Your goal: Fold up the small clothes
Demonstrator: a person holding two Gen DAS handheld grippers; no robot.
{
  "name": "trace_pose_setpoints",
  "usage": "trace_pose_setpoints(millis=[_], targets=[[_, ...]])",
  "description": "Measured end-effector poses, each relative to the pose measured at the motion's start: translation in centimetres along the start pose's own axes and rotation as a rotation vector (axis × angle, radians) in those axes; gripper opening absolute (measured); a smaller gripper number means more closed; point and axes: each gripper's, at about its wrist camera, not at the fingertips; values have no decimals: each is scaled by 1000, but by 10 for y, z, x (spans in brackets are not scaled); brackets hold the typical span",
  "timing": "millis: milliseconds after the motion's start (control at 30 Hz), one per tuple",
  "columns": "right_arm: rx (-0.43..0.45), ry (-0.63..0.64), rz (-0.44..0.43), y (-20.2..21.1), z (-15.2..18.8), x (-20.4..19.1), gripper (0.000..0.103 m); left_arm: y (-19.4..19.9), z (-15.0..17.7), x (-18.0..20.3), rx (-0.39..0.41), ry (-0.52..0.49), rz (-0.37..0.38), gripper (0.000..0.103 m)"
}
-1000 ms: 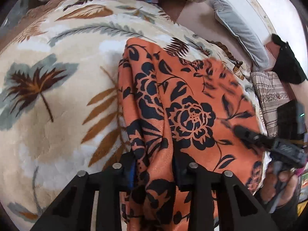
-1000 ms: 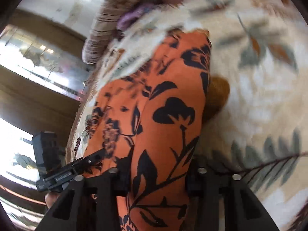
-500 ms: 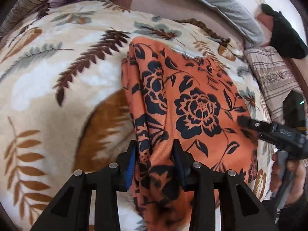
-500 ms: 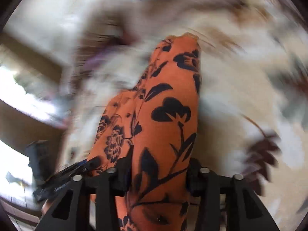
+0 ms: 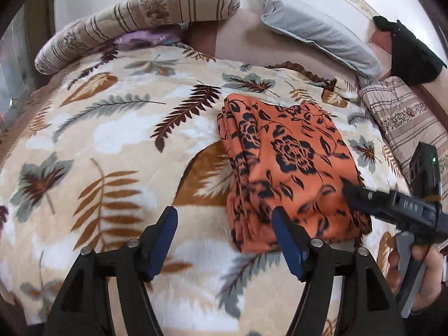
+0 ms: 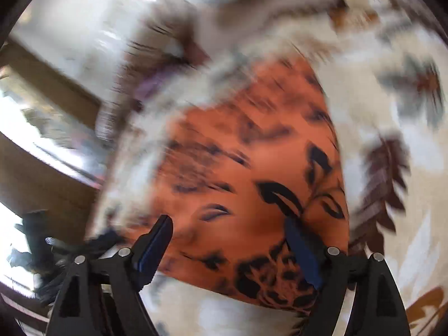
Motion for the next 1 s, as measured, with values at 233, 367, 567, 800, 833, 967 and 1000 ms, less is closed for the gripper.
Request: trace_pose_setpoints(millis=[233,367,567,800,833,967,1000], targets=[[220,177,190,62,40,-58,84,53,13,19,104,-20,-12,81],[279,213,246,83,67,-66,84,83,18,37,170,-71,-27,81],[402,278,323,120,110,-77,84,127,29,61,280,-92,-27,96],[392,323,367,130,113,-86,84,121,34,68,270,-118,-125,97],[392,323,372,131,114,-86,84,120,34,66,267,-107,-130,97],[374,317,390,128,115,-82,84,112,36,54,245,-83,-180,97],[364,318,395,127,115,-82,84,110,37,52,242,-78,-184,97]])
Point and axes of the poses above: each gripper's, at about its wrist camera, not at the fingertips, and y roughly against the way its jaws point, x to its right, z to its underside
